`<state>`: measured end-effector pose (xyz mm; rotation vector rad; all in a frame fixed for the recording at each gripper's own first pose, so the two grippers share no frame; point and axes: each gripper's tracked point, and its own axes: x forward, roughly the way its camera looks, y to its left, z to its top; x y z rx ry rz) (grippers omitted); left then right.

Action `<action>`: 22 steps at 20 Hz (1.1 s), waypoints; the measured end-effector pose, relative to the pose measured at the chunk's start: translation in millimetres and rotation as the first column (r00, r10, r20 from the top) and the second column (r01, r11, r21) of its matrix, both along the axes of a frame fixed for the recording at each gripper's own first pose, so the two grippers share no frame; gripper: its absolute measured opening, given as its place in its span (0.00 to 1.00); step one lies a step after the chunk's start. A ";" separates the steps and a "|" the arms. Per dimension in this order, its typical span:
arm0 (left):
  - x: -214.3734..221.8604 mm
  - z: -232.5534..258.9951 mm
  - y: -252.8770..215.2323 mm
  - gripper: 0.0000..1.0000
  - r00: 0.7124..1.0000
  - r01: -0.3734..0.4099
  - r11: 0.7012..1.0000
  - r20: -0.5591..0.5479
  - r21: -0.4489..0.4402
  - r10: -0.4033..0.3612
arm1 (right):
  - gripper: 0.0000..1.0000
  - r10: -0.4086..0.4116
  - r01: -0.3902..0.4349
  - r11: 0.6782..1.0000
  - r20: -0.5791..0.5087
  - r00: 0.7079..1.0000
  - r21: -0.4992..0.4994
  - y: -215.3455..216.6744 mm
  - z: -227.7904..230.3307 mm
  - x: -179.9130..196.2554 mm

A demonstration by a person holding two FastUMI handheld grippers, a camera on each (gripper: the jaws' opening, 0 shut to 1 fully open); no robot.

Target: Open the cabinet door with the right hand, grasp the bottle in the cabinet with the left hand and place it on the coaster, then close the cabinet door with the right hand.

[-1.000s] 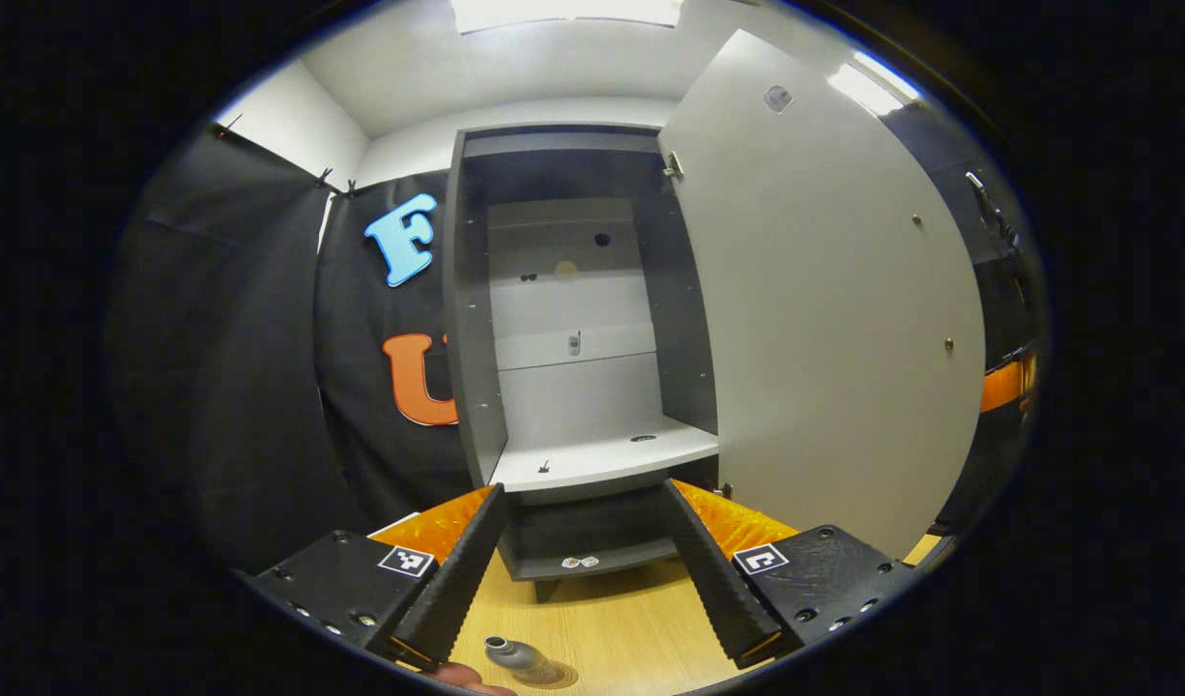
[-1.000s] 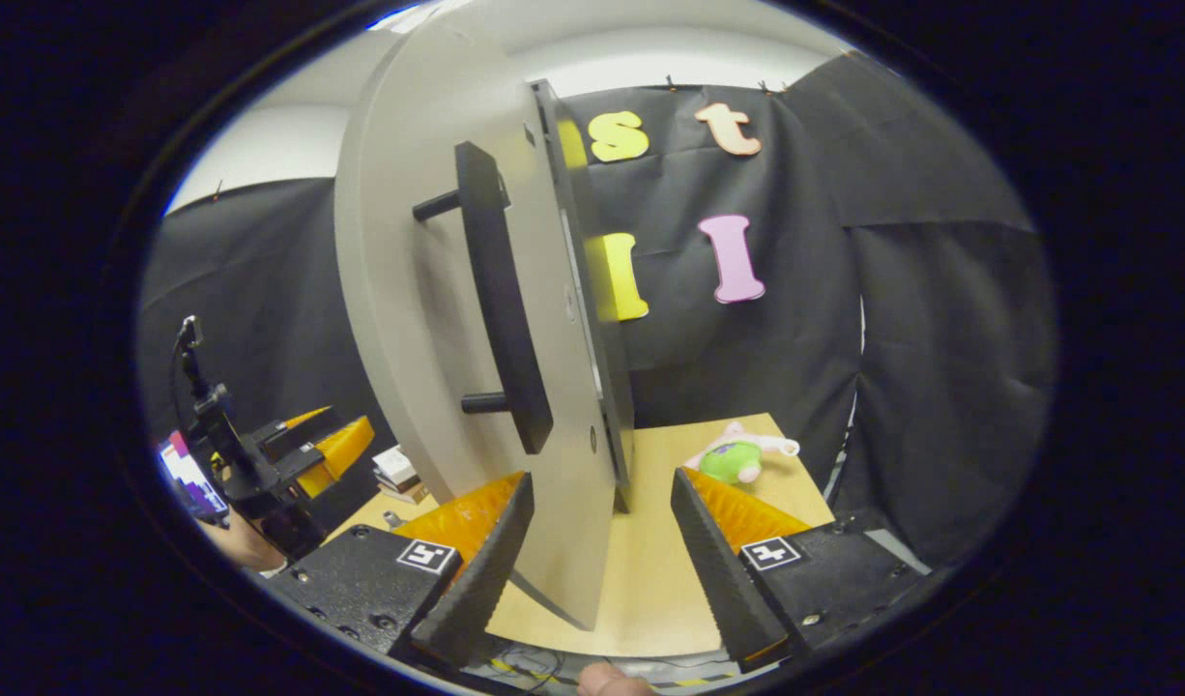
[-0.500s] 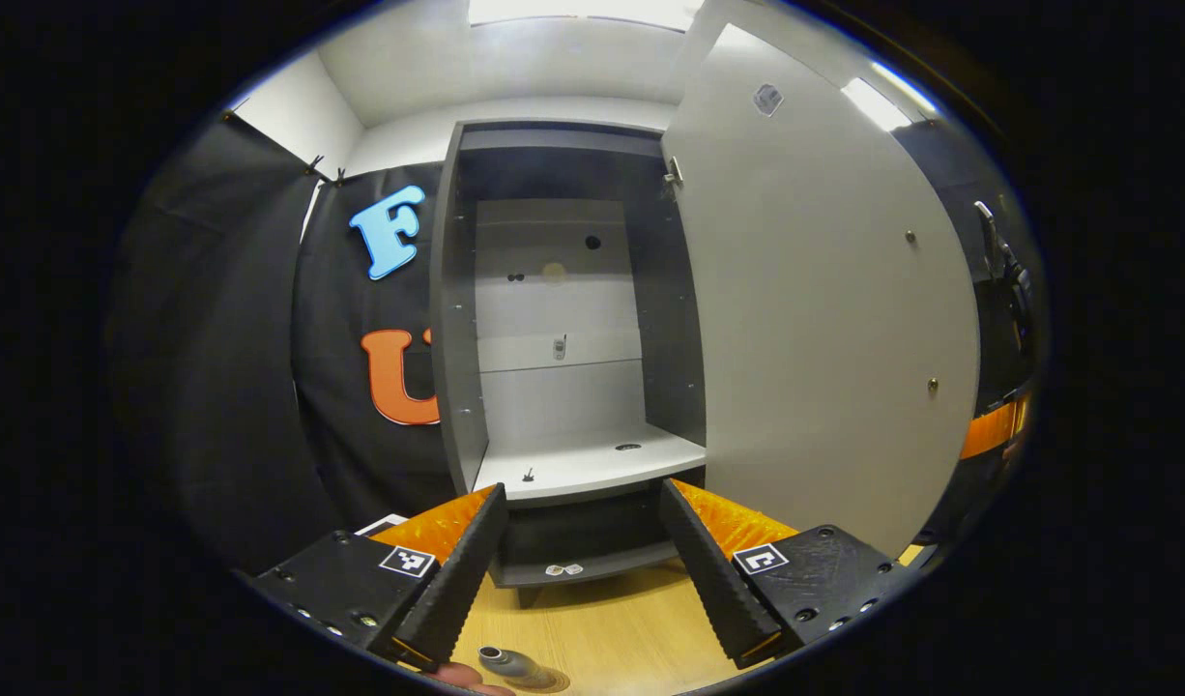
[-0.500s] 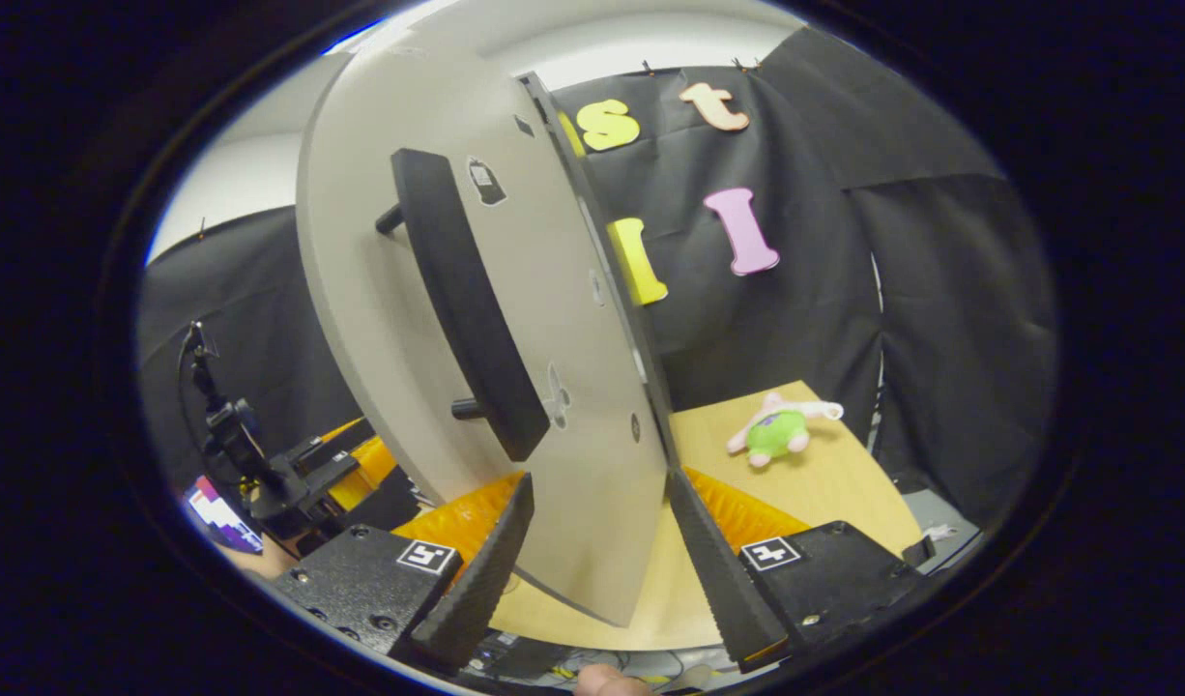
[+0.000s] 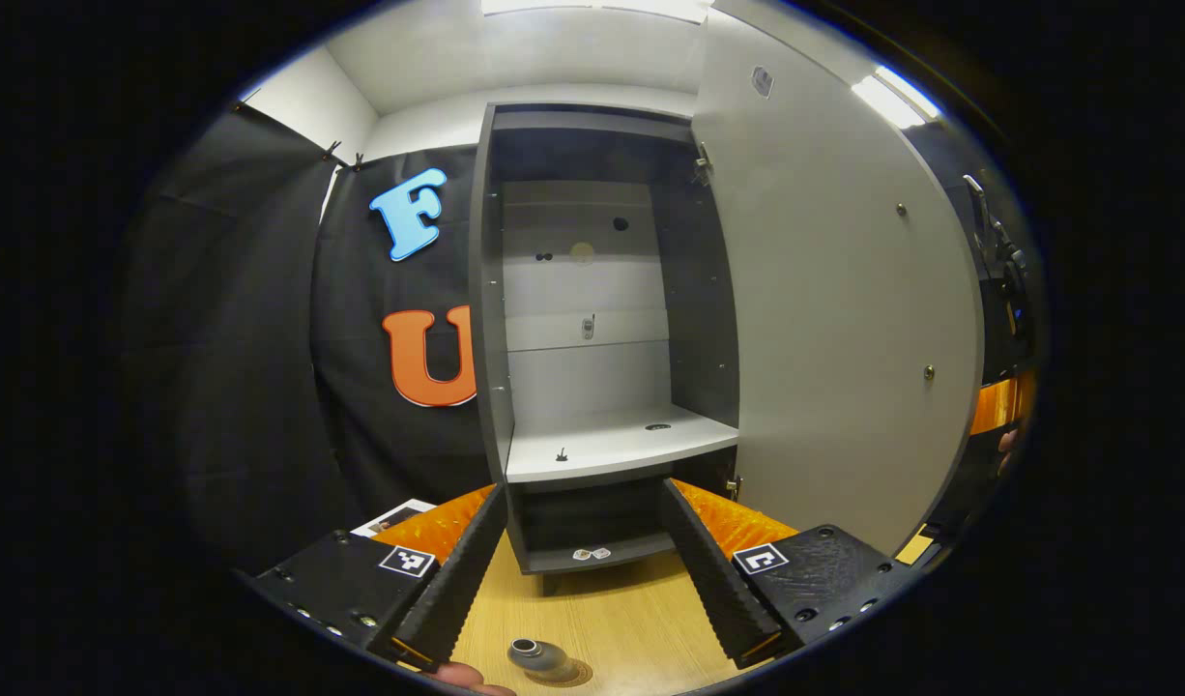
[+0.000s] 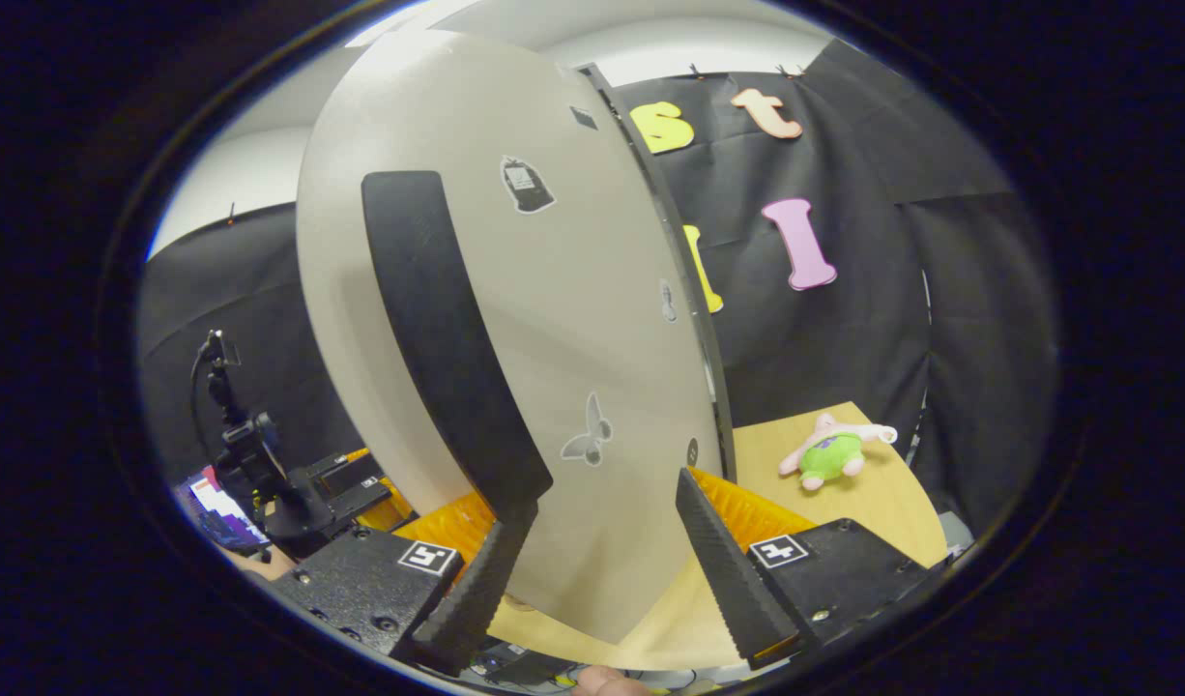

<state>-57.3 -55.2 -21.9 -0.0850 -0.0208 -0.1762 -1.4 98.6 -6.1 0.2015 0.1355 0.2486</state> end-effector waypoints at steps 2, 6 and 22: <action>1.0 0.2 5.3 0.96 1.000 -0.014 1.000 -0.005 -0.010 0.014 | 0.95 -0.010 0.013 0.998 0.039 0.999 -0.069 7.5 4.5 4.2; -3.2 2.5 24.0 0.96 0.999 -0.036 0.999 -0.003 -0.005 0.036 | 0.95 -0.061 0.066 0.994 0.061 0.996 -0.082 21.4 0.3 11.4; -20.2 -22.4 96.3 0.96 0.997 -0.062 0.997 -0.039 -0.056 0.059 | 0.95 -0.037 0.037 0.999 -0.025 0.999 0.013 77.2 -8.1 35.4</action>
